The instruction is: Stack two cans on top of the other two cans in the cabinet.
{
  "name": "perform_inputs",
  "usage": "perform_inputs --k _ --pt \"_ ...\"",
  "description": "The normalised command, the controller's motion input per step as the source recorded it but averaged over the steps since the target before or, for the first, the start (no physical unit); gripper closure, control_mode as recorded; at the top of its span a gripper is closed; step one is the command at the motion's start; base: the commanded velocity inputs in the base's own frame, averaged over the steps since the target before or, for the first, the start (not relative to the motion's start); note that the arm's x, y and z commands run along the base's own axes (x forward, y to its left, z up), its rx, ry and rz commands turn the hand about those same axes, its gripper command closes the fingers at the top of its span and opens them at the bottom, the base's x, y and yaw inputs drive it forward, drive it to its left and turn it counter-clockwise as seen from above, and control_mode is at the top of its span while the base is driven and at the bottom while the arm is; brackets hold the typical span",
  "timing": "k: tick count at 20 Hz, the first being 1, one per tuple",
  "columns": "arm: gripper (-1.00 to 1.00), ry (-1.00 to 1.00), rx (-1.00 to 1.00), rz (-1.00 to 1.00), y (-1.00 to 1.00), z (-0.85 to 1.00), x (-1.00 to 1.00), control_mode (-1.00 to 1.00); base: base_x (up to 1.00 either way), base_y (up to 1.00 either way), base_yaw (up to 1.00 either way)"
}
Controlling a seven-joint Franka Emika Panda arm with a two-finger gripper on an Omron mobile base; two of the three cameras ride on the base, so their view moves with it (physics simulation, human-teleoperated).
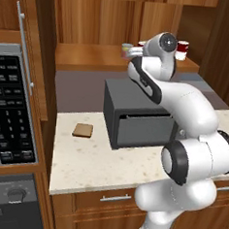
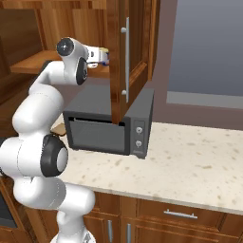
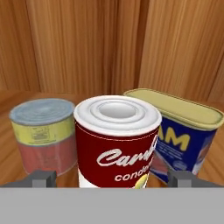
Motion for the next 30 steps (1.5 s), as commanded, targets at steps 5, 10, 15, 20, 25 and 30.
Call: perform_inputs --k 5,10,15,20,25,30 --pt "-1.00 0.00 0.00 0.01 0.00 -0.06 0.26 -1.00 0.00 0.00 0.00" --pt "-1.00 0.00 0.00 0.02 0.00 -0.02 0.24 -1.00 0.00 0.00 0.00" --pt "-1.00 0.00 0.00 0.01 0.00 -0.03 0.07 -1.00 0.00 0.00 0.00" --pt "1.00 0.00 0.00 0.00 0.00 -0.09 0.00 -1.00 0.00 0.00 0.00" --pt "1.00 -0.06 0.00 0.03 0.00 0.00 -0.26 -1.00 0.00 0.00 0.00" --pt "1.00 -0.16 0.00 0.04 0.00 0.24 -0.41 -1.00 0.00 0.00 0.00"
